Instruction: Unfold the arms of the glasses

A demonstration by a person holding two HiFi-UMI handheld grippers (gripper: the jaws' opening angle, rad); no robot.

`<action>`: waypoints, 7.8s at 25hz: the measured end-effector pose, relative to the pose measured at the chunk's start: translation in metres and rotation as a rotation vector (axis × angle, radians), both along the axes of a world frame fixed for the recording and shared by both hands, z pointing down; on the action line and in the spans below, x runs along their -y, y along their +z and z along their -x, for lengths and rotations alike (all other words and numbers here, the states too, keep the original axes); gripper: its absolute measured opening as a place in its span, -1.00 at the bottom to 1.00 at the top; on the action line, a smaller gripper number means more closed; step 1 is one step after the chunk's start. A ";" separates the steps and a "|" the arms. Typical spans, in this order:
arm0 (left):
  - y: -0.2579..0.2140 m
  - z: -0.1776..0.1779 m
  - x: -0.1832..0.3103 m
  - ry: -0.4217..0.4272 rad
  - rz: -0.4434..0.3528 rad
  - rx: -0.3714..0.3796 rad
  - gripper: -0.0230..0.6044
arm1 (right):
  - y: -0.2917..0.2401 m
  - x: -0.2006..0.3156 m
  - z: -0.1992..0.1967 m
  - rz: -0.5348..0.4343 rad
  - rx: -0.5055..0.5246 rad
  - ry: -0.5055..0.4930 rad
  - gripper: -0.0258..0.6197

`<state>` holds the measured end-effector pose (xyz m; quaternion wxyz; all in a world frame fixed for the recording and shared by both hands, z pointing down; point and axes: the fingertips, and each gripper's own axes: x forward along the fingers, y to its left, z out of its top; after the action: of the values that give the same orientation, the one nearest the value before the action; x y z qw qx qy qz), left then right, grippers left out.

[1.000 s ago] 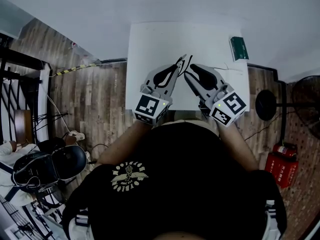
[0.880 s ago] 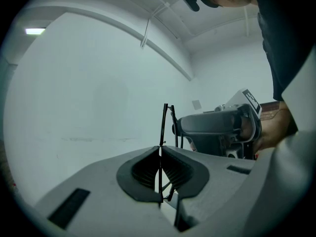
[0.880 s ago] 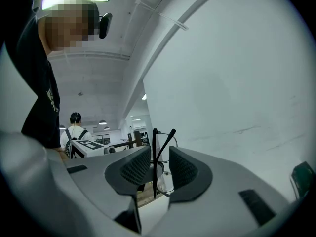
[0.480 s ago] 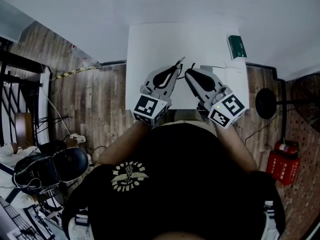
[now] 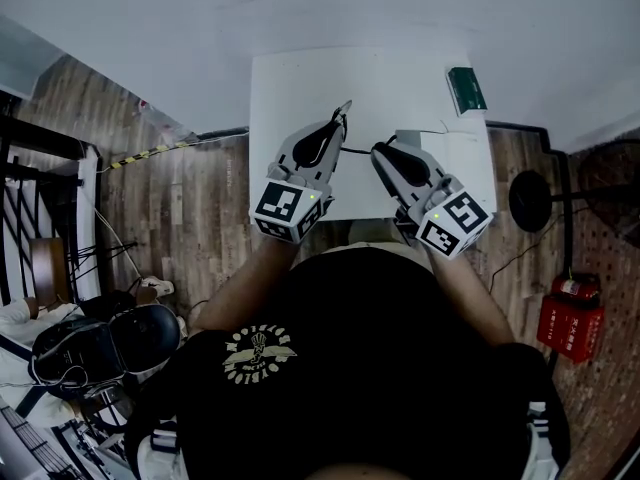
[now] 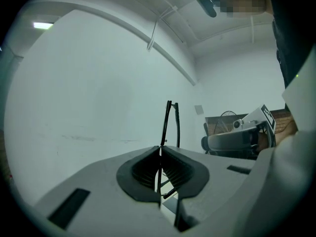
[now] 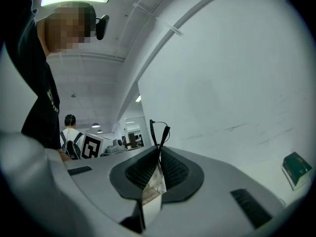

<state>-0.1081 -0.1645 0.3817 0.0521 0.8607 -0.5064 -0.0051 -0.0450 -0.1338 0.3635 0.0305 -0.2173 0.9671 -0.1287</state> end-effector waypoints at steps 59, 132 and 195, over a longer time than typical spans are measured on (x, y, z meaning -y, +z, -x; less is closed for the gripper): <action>-0.003 -0.068 0.025 -0.133 -0.027 0.106 -0.86 | 0.001 0.030 -0.152 -0.034 -0.015 0.096 -0.58; 0.043 -0.043 0.002 0.281 -0.167 0.820 -0.86 | 0.048 0.014 -0.024 0.108 -0.224 -0.042 -0.89; -0.062 -0.023 -0.031 -0.466 -0.118 0.115 -0.86 | -0.054 0.081 -0.280 -0.284 -0.154 0.315 -0.92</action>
<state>-0.0850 -0.1339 0.3200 -0.0295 0.7212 -0.6921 0.0024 0.2349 -0.2152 0.3099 0.0067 -0.3684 0.9291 0.0320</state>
